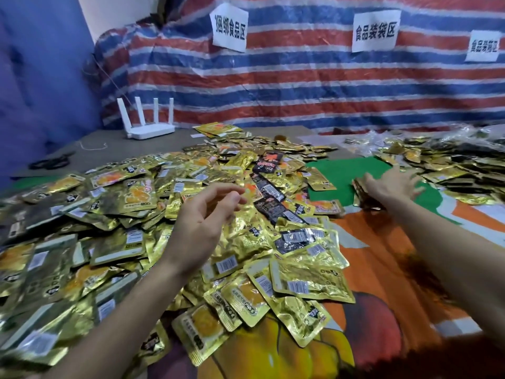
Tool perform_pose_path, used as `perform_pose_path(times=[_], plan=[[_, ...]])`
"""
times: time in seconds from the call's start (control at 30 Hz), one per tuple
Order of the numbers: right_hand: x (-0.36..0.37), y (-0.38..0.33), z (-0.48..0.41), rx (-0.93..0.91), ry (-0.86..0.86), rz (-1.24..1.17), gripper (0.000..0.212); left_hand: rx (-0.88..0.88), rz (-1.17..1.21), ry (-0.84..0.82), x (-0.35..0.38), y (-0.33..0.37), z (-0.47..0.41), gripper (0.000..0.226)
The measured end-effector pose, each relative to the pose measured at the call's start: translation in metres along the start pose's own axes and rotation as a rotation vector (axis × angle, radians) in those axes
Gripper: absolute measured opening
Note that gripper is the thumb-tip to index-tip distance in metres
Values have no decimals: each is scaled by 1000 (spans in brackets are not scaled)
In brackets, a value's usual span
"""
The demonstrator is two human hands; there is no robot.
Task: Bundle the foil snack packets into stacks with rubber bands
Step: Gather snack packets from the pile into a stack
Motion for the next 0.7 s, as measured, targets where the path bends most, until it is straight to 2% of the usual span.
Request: perform_pose_path(times=[0.1, 0.2, 0.3, 0.4, 0.5, 0.6, 0.7], plan=[[-23, -23, 38, -316, 18, -196, 62, 30, 5, 49, 4, 2, 0, 27], [-46, -40, 94, -587, -124, -483, 49, 36, -10, 74, 8, 2, 6, 25], [-66, -42, 151, -701, -274, -641, 40, -7, -55, 63, 12, -1, 19, 20], [-80, -32, 196, -783, -397, -659, 39, -70, -160, 1, 10, -7, 38, 25], [-85, -12, 227, -857, -521, -531, 47, -95, -427, -129, 1, -13, 59, 41], [-83, 6, 249, -880, -665, -374, 75, -145, -741, -252, -16, -17, 79, 74], [-74, 7, 263, -878, -770, -294, 98, -206, -1021, -174, -38, -23, 83, 91]])
Point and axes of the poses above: each hand's wrist, its own z-axis away from the middle knuckle, its own x-axis out of the palm, y = z × x, the point moved 1 cm from there along -z, towards the middle knuckle, and after that the axes turned 1 degree about -z, right-handed, at the moved point
